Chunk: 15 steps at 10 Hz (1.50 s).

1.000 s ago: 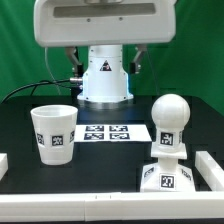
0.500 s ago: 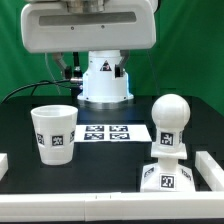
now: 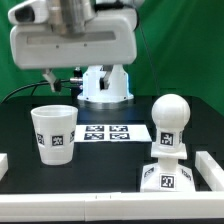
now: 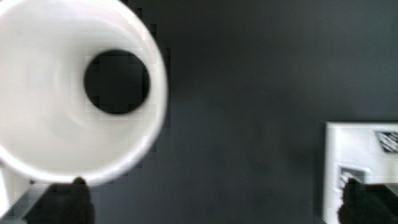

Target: Assemble lamp

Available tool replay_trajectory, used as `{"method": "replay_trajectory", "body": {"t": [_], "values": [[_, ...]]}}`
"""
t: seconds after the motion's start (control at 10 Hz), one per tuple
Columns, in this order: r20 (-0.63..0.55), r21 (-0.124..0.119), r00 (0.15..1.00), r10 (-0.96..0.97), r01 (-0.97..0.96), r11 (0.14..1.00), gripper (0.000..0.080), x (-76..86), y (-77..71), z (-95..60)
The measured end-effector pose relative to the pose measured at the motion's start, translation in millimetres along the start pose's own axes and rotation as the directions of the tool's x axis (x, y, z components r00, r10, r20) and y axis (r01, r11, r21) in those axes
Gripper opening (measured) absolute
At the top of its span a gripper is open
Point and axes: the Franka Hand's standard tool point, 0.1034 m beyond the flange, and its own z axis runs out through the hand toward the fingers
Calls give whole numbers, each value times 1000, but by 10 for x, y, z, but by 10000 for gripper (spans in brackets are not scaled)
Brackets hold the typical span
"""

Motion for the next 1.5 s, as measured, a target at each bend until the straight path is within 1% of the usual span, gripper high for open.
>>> {"method": "replay_trajectory", "body": {"t": [0.1, 0.2, 0.3, 0.4, 0.5, 0.7, 0.8, 1.0, 1.1, 1.2, 1.3, 1.5], "values": [[12, 5, 1000, 18, -18, 1000, 699, -7, 29, 138], [6, 6, 999, 33, -33, 999, 699, 14, 25, 270], [-24, -8, 1000, 20, -20, 1000, 699, 53, -26, 375], [-22, -12, 1000, 10, -10, 1000, 699, 43, -21, 431], [-28, -16, 1000, 7, -8, 1000, 699, 59, 22, 449], [-27, -18, 1000, 6, -6, 1000, 699, 61, 28, 463], [-27, -18, 1000, 6, -6, 1000, 583, 61, 28, 464], [-27, -18, 1000, 6, -6, 1000, 308, 60, 28, 466], [-27, -18, 1000, 6, -6, 1000, 308, 60, 28, 467], [-26, -18, 1000, 6, -6, 1000, 126, 60, 28, 468], [-28, -18, 1000, 5, -6, 1000, 47, 64, 29, 460], [-29, -18, 1000, 6, -6, 1000, 47, 69, 30, 453]]}}
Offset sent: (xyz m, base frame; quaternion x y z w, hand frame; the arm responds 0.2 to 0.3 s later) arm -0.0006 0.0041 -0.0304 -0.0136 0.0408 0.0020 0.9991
